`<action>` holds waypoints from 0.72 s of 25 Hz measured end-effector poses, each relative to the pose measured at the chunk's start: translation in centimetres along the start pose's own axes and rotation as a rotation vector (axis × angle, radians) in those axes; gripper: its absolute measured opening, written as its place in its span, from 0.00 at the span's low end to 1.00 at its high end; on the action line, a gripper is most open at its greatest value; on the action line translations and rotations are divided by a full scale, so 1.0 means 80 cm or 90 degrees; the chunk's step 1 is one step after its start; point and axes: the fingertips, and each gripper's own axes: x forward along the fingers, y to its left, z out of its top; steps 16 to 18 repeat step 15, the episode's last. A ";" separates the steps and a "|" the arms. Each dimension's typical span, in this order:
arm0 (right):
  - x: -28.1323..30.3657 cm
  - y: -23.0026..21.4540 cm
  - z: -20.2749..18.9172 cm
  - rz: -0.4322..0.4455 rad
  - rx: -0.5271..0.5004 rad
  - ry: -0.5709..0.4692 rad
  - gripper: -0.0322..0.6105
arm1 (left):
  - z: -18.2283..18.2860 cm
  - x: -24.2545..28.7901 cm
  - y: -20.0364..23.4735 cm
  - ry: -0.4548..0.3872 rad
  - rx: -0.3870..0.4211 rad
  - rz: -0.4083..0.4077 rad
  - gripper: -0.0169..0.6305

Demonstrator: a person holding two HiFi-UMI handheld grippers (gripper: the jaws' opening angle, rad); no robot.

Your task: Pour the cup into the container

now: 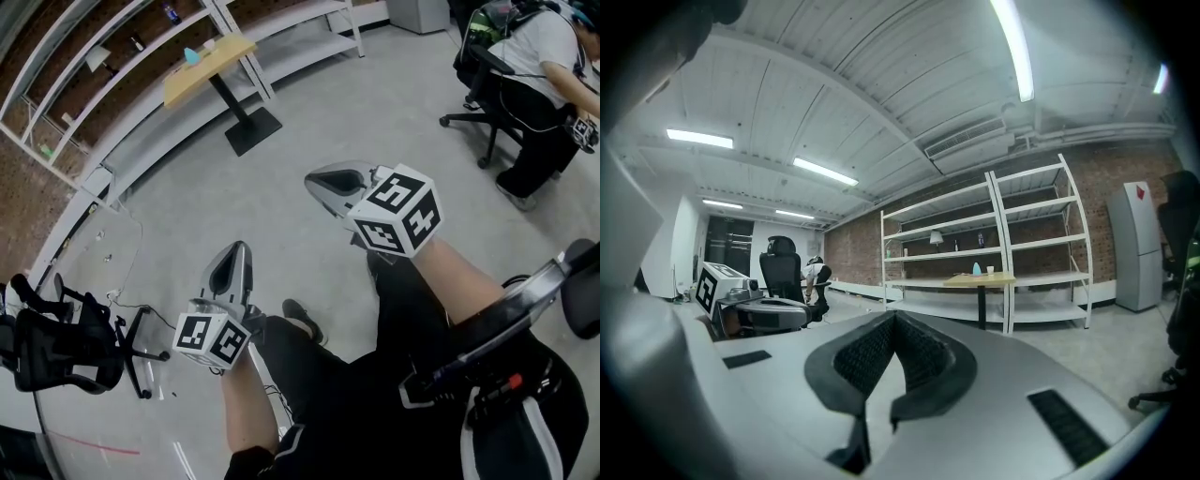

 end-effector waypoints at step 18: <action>-0.001 -0.006 -0.002 0.004 -0.002 -0.002 0.05 | 0.000 0.009 -0.003 0.006 0.000 -0.001 0.03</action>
